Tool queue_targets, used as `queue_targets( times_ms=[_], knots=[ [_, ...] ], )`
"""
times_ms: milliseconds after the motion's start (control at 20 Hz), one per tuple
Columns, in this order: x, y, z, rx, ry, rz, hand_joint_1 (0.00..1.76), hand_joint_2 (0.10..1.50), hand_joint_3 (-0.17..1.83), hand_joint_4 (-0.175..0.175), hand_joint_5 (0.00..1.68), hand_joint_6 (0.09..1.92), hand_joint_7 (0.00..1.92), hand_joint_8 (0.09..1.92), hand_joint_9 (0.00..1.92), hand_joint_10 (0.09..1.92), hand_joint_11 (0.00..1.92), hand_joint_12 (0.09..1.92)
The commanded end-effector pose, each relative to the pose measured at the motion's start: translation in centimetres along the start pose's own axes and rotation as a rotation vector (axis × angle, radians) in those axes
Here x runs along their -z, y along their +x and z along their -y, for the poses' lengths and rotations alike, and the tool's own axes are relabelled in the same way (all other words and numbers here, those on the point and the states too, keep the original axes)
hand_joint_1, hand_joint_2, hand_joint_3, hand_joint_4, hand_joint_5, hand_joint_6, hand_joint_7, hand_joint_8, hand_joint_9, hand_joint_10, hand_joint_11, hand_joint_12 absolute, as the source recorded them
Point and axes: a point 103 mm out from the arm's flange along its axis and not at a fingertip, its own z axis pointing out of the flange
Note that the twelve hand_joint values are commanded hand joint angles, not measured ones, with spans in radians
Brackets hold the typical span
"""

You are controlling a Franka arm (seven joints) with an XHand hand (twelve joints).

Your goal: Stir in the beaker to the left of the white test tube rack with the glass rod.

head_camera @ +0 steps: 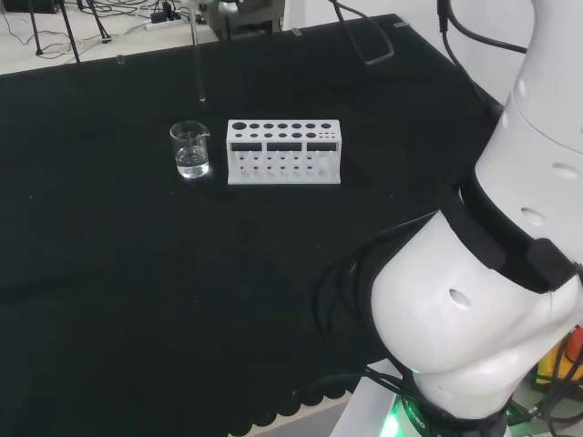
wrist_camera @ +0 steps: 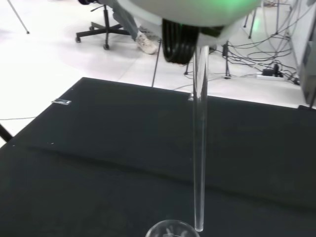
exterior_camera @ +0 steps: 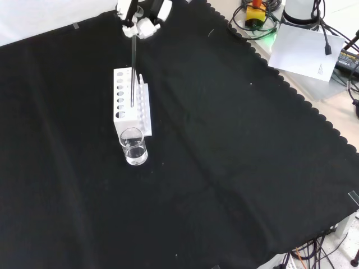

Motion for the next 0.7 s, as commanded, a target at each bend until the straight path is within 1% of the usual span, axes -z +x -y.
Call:
queue_targets(
  times_ms=[50, 450, 700],
  knots=[
    [-1.3, 2.2, -1.4, 0.066, 0.01, -0.021, 1.32, 0.69, 0.69, -0.175, 1.15, 0.63, 1.22, 1.06, 1.67, 0.94, 1.69, 0.91],
    [-3.3, 2.5, -2.3, 0.095, 0.026, -0.026, 1.32, 0.69, 0.69, -0.175, 1.15, 0.63, 1.22, 1.06, 1.67, 0.94, 1.69, 0.92],
    [-4.8, 2.6, -2.8, 0.103, 0.038, -0.023, 1.32, 0.69, 0.69, -0.175, 1.15, 0.62, 1.22, 1.05, 1.67, 0.94, 1.69, 0.92]
  ],
)
